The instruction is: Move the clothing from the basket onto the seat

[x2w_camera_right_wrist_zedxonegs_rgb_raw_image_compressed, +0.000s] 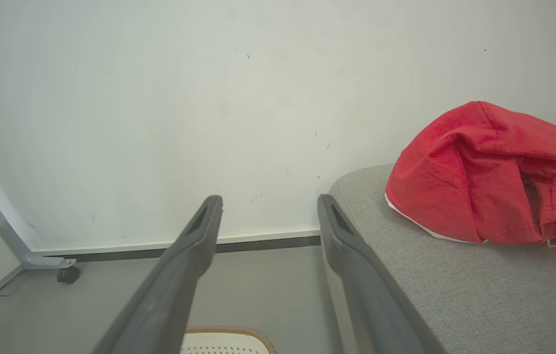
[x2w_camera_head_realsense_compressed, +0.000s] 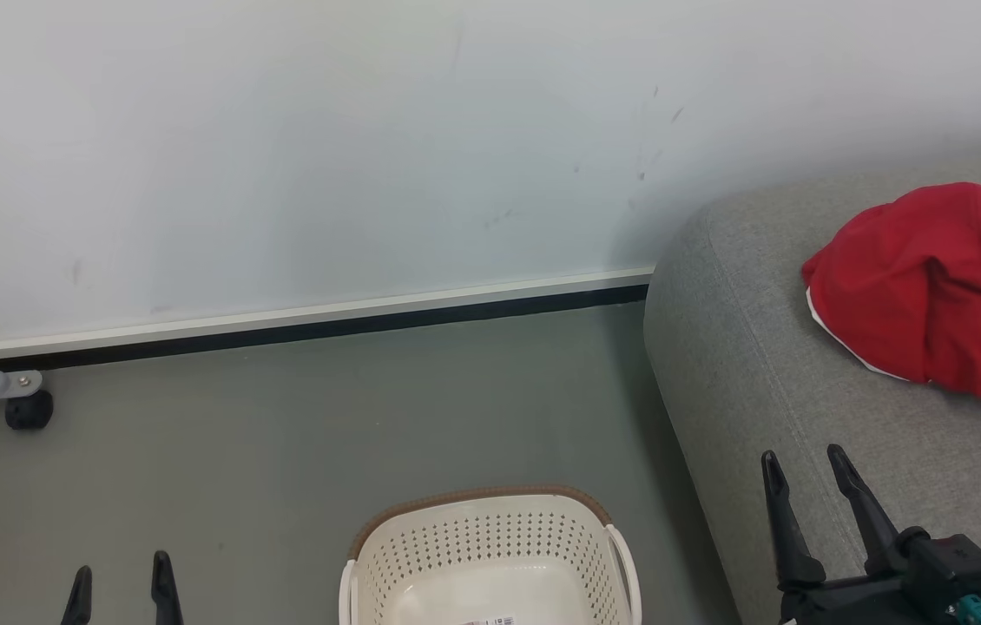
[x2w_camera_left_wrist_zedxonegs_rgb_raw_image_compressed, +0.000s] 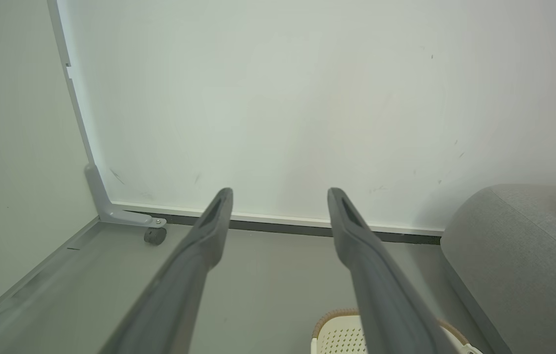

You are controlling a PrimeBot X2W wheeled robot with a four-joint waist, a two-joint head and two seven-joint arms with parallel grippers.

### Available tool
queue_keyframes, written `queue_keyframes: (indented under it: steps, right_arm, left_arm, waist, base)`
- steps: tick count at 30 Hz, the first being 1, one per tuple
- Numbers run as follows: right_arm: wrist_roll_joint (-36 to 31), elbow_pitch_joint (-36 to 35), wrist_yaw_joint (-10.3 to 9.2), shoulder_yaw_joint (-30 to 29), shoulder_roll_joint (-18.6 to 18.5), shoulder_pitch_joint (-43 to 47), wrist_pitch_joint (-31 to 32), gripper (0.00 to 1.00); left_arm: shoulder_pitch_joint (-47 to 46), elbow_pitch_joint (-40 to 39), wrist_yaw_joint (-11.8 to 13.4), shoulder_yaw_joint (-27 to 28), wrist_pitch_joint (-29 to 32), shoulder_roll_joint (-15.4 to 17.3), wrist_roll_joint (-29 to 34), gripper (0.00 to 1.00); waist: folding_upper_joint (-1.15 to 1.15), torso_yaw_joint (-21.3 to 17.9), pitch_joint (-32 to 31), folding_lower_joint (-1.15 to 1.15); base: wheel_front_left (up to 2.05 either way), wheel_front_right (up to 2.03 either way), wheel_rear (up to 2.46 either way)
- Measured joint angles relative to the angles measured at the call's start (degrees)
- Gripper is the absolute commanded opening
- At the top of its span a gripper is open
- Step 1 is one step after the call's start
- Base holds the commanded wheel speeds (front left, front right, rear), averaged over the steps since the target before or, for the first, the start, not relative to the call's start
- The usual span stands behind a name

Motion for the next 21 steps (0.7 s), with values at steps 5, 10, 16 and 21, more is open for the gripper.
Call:
queue_keyframes:
  steps: [5,10,16,21]
  right_arm:
    - [-0.26,-0.05,0.00,-0.16,0.14,0.01,0.00,1.00]
    - [-0.27,-0.05,-0.01,-0.40,0.23,0.01,0.00,1.00]
    - [-0.40,-0.05,-0.08,-0.46,0.40,0.01,0.00,1.00]
    - [-0.41,0.00,-0.08,-0.46,0.59,0.01,0.00,1.00]
  left_arm:
    - [0.01,-0.03,-0.01,0.04,0.00,-0.08,0.10,1.00]
    - [0.01,-0.10,-0.04,0.04,0.00,-0.11,0.12,1.00]
    - [0.01,-0.10,-0.07,0.05,0.00,-0.13,0.20,1.00]
    - [-0.01,-0.09,-0.15,0.04,0.00,-0.14,0.20,1.00]
  waist:
    - [0.00,0.01,0.03,0.00]
    - [0.00,0.03,0.10,0.00]
    - [0.00,0.05,0.13,0.00]
    - [0.00,0.04,0.15,0.00]
  base:
    - [0.00,0.00,0.00]
    - [0.00,0.00,0.00]
    - [0.00,0.00,0.00]
    - [0.00,0.00,0.00]
